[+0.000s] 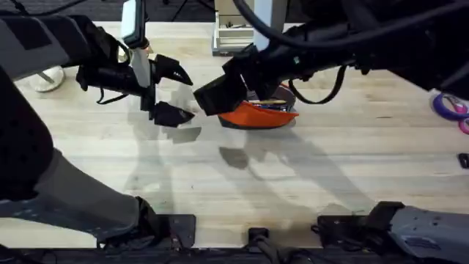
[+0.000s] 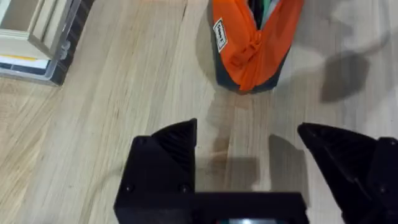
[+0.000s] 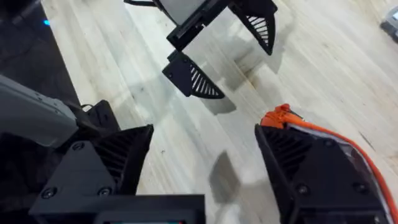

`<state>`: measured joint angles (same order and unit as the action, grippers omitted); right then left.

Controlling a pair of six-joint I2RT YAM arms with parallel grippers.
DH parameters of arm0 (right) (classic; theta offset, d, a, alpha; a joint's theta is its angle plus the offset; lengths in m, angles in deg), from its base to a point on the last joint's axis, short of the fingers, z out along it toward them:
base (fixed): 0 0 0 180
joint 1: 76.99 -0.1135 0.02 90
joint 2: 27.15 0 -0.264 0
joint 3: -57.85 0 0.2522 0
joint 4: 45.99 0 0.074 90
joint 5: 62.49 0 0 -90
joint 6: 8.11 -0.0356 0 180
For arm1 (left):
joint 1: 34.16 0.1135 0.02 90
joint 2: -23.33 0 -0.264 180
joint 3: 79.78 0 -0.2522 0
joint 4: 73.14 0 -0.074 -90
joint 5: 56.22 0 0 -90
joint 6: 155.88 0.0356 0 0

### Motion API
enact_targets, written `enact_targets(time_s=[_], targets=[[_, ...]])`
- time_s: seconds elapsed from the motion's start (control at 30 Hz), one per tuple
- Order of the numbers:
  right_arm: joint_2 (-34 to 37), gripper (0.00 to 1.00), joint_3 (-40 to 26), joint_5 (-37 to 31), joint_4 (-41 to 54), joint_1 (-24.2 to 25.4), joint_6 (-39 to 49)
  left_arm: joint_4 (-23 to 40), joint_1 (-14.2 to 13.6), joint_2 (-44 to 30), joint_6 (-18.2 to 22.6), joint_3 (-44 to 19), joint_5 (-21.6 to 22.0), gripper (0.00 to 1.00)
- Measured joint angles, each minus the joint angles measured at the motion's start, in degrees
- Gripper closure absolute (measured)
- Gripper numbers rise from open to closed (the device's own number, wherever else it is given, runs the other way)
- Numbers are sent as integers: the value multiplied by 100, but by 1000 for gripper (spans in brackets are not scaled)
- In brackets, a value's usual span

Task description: Unzip the bag, pick up the pens from the table one at a time and place them inside, then zip the bag closed.

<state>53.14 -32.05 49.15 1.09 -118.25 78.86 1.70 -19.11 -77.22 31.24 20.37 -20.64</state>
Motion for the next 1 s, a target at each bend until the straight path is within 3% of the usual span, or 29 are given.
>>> enact_targets(time_s=[0.27,0.67,1.0], targets=[[77,4,0,-191,62,-60,-4,0,0,0,0,0,0,7],[626,3,0,-2466,180,-1175,-4,0,0,0,0,0,0,7],[1165,3,-286,-3169,179,-1440,-262,0,0,0,0,0,0,7]])
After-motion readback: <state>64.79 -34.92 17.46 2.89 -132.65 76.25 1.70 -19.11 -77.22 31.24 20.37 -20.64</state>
